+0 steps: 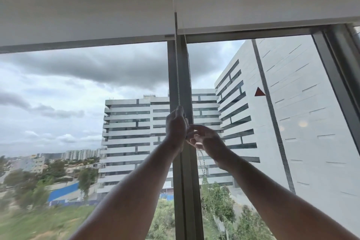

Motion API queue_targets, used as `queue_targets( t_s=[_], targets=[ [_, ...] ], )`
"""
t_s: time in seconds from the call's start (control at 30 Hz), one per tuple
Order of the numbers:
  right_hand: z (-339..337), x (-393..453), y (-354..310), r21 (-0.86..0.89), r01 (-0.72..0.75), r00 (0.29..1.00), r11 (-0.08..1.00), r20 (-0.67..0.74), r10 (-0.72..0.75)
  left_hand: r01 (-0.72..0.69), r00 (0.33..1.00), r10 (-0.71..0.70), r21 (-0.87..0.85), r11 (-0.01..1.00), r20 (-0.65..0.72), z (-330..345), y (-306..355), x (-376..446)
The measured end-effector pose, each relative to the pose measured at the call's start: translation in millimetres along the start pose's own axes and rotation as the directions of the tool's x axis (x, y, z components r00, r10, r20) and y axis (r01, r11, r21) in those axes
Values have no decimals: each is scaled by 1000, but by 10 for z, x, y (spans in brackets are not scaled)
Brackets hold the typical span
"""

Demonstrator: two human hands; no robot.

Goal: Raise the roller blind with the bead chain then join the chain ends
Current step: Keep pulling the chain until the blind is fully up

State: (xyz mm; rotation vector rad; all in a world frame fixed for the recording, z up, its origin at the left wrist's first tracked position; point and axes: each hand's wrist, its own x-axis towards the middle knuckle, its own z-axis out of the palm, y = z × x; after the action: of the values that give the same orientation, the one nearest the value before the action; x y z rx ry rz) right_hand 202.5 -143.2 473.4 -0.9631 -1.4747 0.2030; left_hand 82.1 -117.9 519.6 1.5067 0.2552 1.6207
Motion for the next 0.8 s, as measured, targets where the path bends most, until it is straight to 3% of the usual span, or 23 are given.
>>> queue_targets(
  t_s=[0.17, 0.4, 0.53, 0.8],
  targets=[
    [-105, 279, -475, 220, 0, 996, 975, -92, 21, 16, 998, -14, -27, 1000, 66, -105, -229, -110],
    [237, 550, -1124, 528, -82, 994, 845, -15, 106, 24, 990, -13, -78, 997, 144, 84, -160, -214],
    [347, 623, -1124, 424, -82, 976, 902, -149, 158, -6, 992, 12, -48, 999, 128, 62, -160, -208],
    [422, 592, -1045, 418, -38, 966, 908, -217, 141, -72, 988, 59, 91, 993, 144, -33, -161, -227]
  ],
)
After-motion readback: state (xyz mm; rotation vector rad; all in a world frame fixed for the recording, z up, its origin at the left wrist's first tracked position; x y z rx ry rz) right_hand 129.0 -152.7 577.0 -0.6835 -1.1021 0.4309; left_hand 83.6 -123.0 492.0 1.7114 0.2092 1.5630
